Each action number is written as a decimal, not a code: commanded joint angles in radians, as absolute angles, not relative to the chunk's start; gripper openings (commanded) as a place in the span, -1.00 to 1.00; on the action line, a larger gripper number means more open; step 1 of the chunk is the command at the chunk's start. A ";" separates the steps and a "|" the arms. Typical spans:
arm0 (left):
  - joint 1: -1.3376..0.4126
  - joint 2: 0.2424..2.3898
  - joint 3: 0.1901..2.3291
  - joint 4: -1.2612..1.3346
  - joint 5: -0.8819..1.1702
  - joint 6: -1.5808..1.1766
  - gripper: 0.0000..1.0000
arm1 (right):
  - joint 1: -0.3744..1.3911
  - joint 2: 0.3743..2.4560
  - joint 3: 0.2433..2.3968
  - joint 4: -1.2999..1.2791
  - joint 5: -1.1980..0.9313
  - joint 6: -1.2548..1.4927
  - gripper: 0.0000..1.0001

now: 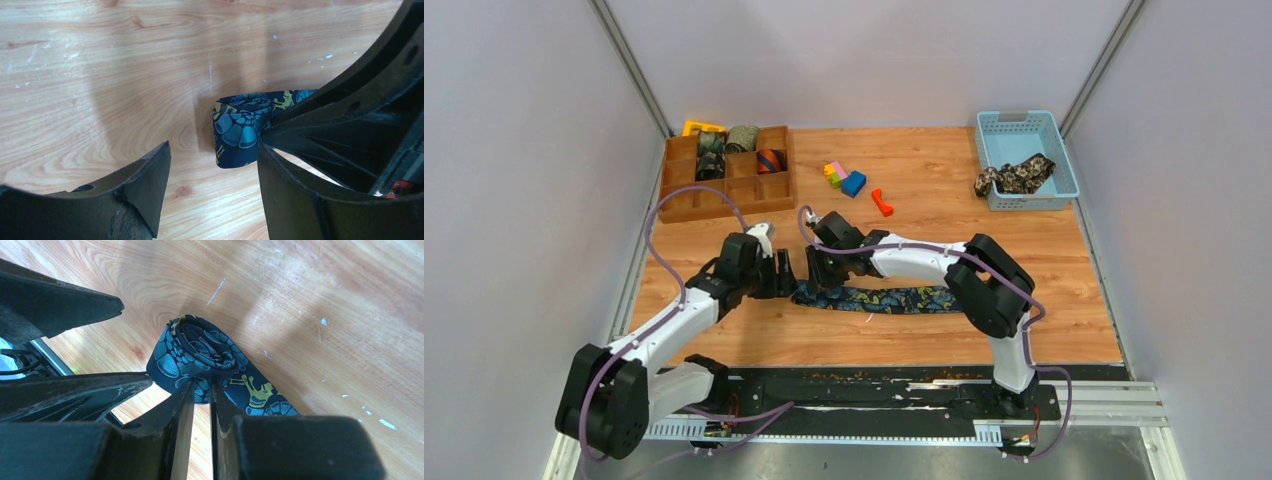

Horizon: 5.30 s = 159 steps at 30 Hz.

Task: Roll the ties
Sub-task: Roll the tie at the center of the board.

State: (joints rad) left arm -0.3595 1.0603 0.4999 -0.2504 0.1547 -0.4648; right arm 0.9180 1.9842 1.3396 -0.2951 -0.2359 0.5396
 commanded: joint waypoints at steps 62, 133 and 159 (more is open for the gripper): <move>-0.593 1.277 0.709 -0.430 -0.244 -0.404 -0.54 | 0.810 1.683 1.117 -0.296 -0.149 0.523 -0.43; -0.999 1.680 1.080 -0.643 -0.528 -0.474 0.10 | 0.613 1.304 0.894 -0.338 -0.156 0.542 0.08; -0.860 1.363 0.937 -0.560 -0.399 -0.430 0.04 | 0.702 1.475 1.008 -0.261 -0.241 0.580 -0.03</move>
State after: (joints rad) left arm -0.8845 1.4506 0.9546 -0.5606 -0.4026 -0.4500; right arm 0.6739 1.4502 0.9447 -0.3122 -0.2279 0.5674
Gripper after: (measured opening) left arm 0.514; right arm 0.490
